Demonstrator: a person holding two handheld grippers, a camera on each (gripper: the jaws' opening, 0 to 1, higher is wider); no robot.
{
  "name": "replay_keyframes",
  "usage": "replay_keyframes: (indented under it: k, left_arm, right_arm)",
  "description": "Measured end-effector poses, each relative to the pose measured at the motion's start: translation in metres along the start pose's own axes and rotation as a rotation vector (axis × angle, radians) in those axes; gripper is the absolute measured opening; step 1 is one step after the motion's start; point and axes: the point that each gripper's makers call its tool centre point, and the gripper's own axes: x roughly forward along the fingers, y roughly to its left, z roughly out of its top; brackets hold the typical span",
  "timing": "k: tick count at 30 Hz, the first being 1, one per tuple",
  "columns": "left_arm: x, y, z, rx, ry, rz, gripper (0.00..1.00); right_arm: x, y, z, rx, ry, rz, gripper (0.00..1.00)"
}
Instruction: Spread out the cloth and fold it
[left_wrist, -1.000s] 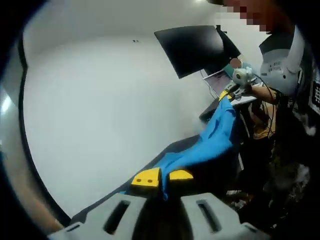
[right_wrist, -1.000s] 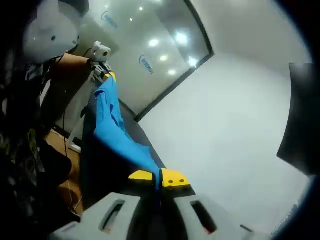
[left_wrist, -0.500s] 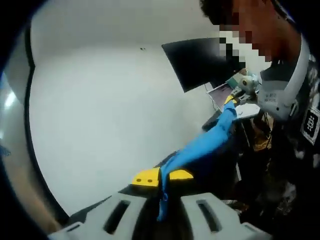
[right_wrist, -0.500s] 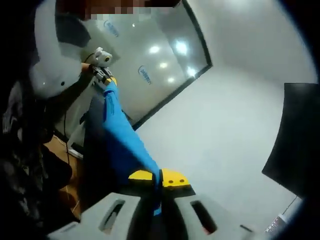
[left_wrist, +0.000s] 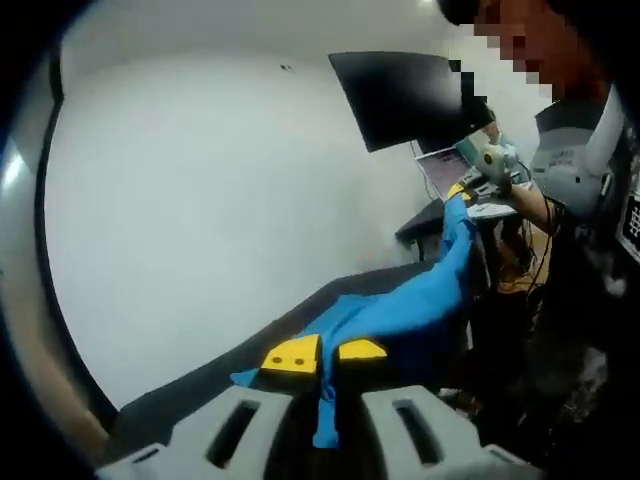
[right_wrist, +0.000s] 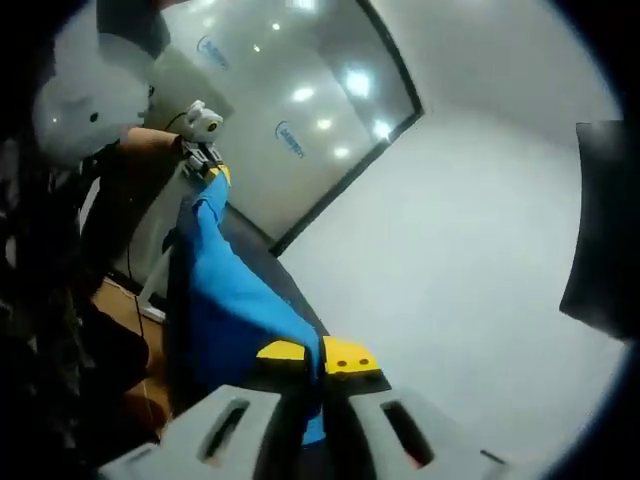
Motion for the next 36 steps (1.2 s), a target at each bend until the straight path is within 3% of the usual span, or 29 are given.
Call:
replay_keyframes:
  k: [7, 10, 14, 18, 22, 27, 30, 36]
  left_arm:
    - [0.038, 0.036, -0.033, -0.130, 0.001, 0.025, 0.02]
    - [0.061, 0.047, -0.040, -0.171, 0.000, 0.016, 0.02]
    - [0.092, 0.066, -0.056, -0.208, 0.043, 0.025, 0.02]
    - [0.116, 0.089, -0.078, -0.284, 0.080, 0.044, 0.02]
    - [0.145, 0.110, -0.101, -0.389, 0.114, 0.031, 0.02]
    - [0.185, 0.132, -0.133, -0.469, 0.159, 0.026, 0.02]
    - [0.206, 0.141, -0.152, -0.482, 0.187, 0.026, 0.02]
    - [0.241, 0.153, -0.191, -0.515, 0.225, 0.022, 0.02]
  right_arm:
    - [0.039, -0.015, -0.051, 0.077, 0.017, -0.042, 0.01]
    - [0.054, -0.023, -0.066, 0.080, 0.039, -0.052, 0.01]
    - [0.075, -0.038, -0.081, 0.121, 0.055, -0.073, 0.01]
    - [0.098, -0.051, -0.102, 0.166, 0.065, -0.047, 0.01]
    - [0.123, -0.067, -0.128, 0.294, 0.077, -0.011, 0.01]
    - [0.158, -0.083, -0.183, 0.377, 0.149, 0.021, 0.01]
    - [0.178, -0.081, -0.218, 0.448, 0.198, 0.067, 0.01]
    - [0.211, -0.080, -0.267, 0.509, 0.254, 0.126, 0.01]
